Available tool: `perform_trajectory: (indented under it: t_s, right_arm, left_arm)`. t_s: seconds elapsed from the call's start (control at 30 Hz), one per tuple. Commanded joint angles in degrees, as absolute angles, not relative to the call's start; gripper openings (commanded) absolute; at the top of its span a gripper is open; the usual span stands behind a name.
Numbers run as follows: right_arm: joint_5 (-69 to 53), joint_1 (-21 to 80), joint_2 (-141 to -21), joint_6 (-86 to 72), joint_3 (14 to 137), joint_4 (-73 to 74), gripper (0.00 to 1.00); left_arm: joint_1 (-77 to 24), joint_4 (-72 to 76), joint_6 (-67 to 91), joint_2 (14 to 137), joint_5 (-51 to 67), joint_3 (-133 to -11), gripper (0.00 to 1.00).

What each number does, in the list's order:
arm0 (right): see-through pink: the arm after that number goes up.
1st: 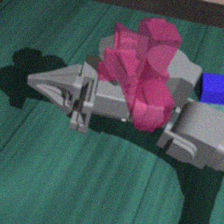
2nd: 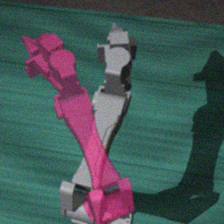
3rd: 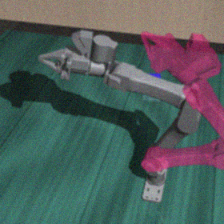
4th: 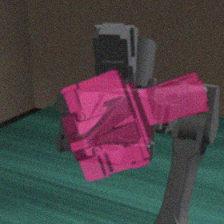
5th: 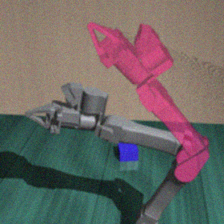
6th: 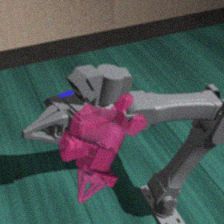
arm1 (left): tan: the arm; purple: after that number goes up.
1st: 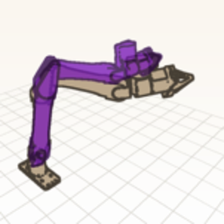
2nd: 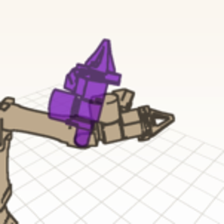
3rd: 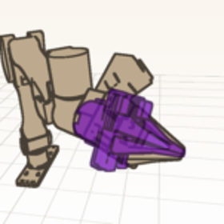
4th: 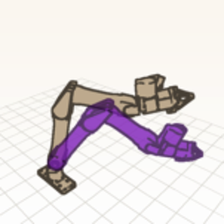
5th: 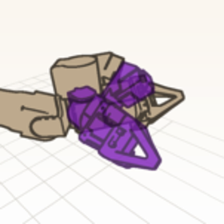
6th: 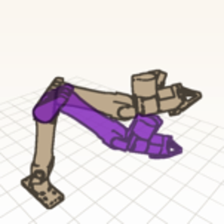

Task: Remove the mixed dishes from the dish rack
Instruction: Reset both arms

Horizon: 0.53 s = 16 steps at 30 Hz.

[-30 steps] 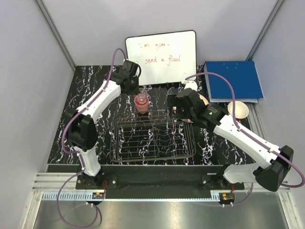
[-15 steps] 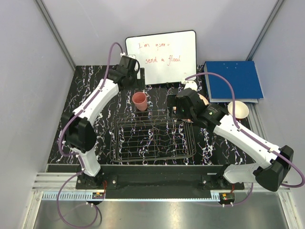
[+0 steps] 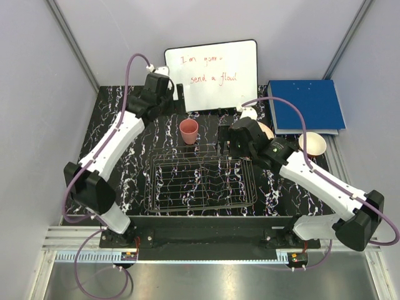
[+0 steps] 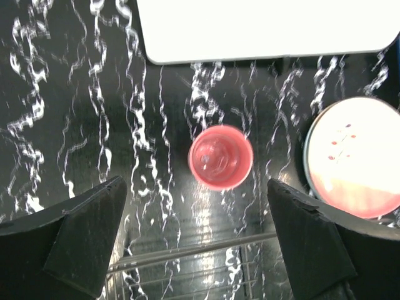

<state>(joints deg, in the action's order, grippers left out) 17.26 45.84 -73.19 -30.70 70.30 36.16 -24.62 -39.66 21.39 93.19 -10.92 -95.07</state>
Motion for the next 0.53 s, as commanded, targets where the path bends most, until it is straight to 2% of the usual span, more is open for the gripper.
perform_trajectory:
  t_s: [0.0,0.07,0.13,0.17,0.27,0.5]
  right_arm:
    - [15.29,45.97,-64.01,-28.57,62.51,27.09,0.97]
    - [15.47,45.88,-57.00,-27.60,55.16,21.74,0.97]
    - [17.66,45.88,-53.63,-27.33,52.40,21.44,0.98]
    - [18.62,45.88,-51.26,-27.33,51.08,22.40,0.98]
    - [20.92,46.05,-49.14,-27.16,49.75,23.99,0.99]
    - [21.88,45.97,-48.95,-28.73,49.66,24.35,0.99]
  left_arm:
    - [-27.06,-31.83,22.41,79.92,-11.42,-84.49,0.99]
    - [-31.78,-27.54,19.54,71.33,-13.78,-77.21,0.99]
    - [-36.80,-27.51,17.50,66.64,-18.87,-74.02,0.99]
    - [-42.39,-28.29,16.27,64.79,-24.64,-70.87,0.99]
    - [-47.97,-32.86,21.06,58.99,-28.91,-66.38,0.99]
    - [-50.98,-38.58,27.51,49.49,-30.50,-57.75,0.99]
